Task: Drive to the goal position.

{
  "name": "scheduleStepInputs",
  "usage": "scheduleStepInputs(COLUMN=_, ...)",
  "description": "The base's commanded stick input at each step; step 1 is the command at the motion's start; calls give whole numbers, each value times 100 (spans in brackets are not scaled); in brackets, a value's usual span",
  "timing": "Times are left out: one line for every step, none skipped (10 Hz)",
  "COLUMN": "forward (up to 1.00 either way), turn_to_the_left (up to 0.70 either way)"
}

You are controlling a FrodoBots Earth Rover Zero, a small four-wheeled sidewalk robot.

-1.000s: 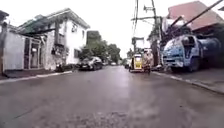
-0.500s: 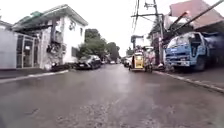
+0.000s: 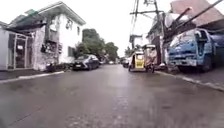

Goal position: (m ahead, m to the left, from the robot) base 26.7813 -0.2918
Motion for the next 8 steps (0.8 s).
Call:
scheduleStepInputs(forward=100, turn_to_the_left=0)
scheduleStepInputs(forward=100, turn_to_the_left=-11)
scheduleStepInputs(forward=100, turn_to_the_left=-21)
scheduleStepInputs(forward=100, turn_to_the_left=0)
scheduleStepInputs(forward=100, turn_to_the_left=0)
scheduleStepInputs(forward=100, turn_to_the_left=10)
scheduleStepInputs(forward=100, turn_to_the_left=22)
scheduleStepInputs(forward=100, turn_to_the_left=0)
